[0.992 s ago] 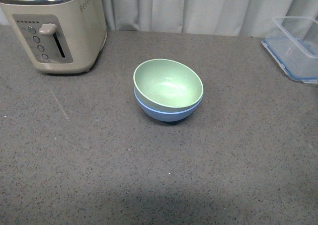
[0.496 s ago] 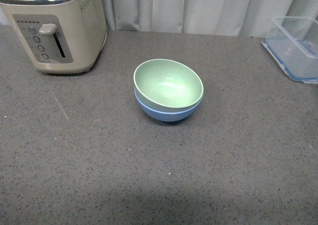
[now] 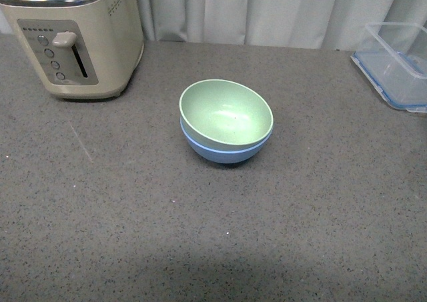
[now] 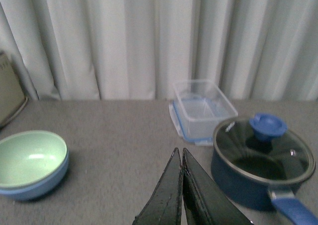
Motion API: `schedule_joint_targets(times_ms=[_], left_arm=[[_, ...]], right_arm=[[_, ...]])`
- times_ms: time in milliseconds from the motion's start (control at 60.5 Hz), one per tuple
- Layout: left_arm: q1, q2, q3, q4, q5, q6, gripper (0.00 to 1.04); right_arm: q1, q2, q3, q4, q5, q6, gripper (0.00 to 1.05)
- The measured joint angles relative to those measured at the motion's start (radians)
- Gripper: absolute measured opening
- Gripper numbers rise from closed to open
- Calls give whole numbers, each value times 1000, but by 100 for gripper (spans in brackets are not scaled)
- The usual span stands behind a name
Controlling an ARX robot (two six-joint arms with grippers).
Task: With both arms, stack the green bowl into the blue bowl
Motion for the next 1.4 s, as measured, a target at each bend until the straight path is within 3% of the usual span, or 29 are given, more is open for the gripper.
schedule_joint_targets(times_ms=[215, 744, 1405], left_arm=[[0, 0, 0, 0, 0, 0, 98], [0, 0, 0, 0, 0, 0, 98], [0, 0, 0, 0, 0, 0, 98]], right_arm=[[0, -76, 0, -53, -2, -2, 3], [0, -76, 0, -57, -2, -2, 97], [0, -76, 0, -57, -2, -2, 96]])
